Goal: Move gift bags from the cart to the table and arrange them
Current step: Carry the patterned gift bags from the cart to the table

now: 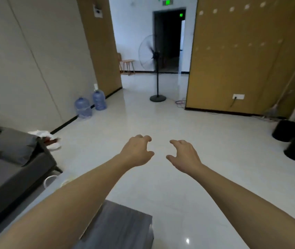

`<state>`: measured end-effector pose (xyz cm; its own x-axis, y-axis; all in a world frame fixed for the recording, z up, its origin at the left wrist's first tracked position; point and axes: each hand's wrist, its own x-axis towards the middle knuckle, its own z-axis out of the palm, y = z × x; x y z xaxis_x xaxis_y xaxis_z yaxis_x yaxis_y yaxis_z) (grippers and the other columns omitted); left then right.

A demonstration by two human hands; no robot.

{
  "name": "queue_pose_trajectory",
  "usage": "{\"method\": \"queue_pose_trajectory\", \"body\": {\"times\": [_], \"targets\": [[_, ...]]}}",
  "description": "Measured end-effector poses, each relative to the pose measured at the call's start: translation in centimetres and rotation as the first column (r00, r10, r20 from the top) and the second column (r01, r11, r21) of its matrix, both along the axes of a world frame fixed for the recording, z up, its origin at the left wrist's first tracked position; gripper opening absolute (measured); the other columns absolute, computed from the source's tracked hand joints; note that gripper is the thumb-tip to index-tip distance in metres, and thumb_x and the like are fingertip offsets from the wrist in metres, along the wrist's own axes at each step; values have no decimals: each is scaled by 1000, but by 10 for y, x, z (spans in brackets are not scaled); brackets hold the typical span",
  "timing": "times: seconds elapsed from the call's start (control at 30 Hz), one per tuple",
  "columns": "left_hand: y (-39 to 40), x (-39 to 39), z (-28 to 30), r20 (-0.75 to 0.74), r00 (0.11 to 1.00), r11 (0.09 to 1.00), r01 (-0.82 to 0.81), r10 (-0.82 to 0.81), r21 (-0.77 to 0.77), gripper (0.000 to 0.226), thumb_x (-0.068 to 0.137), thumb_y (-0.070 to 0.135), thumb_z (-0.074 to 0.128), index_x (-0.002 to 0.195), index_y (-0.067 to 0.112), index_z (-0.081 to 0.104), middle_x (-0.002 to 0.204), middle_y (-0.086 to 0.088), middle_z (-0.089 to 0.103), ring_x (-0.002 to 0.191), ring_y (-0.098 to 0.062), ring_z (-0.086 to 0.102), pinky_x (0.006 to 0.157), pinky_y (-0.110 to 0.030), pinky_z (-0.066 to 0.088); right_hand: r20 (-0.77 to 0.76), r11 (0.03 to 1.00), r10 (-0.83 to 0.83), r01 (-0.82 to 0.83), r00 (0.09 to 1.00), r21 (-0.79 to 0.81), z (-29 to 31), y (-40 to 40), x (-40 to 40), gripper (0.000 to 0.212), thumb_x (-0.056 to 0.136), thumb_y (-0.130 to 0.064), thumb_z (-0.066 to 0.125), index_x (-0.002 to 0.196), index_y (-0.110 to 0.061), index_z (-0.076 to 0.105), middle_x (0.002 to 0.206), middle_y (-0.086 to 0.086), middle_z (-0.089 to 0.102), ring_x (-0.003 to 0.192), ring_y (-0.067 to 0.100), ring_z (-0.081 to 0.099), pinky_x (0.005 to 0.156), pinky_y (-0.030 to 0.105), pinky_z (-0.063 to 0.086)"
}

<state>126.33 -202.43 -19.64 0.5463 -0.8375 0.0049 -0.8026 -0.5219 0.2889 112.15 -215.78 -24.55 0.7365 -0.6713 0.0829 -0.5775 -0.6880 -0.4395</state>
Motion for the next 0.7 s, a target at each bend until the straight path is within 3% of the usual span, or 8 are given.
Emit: {"method": "queue_pose_trajectory", "body": {"times": [0.17,0.33,0.53,0.7], "targets": [[-108,-141,9,43,957,957,289,-288,-17,60,94,38,64,148,23,43,147,-4,47,132,-24,46,106,-37,44,13,964,-267,267,964,7,-3,-61,-167,67,95,-42,63,153,-23,36,149,5,44,139,26,38,110,38,38],[-199,-317,-8,27,839,839,544,-544,-7,60,96,38,62,150,23,40,150,-3,44,134,-24,43,108,-38,43,-4,846,-533,533,846,20,-16,-108,-370,67,94,-43,64,152,-21,38,148,5,46,136,27,40,109,39,39],[-268,-542,-49,17,588,585,801,-809,126,60,96,42,59,149,23,37,148,-6,42,132,-28,41,106,-44,42,-67,634,-768,771,636,52,-28,-123,-597,68,90,-45,66,149,-22,41,145,7,48,135,28,43,107,38,40],[-301,-699,-54,-32,353,348,932,-935,101,61,94,39,60,148,20,40,146,-7,43,132,-29,40,103,-46,43,-90,440,-890,894,446,80,-34,-103,-741,58,90,-40,67,140,-18,51,138,10,55,128,31,48,104,40,43]]}}
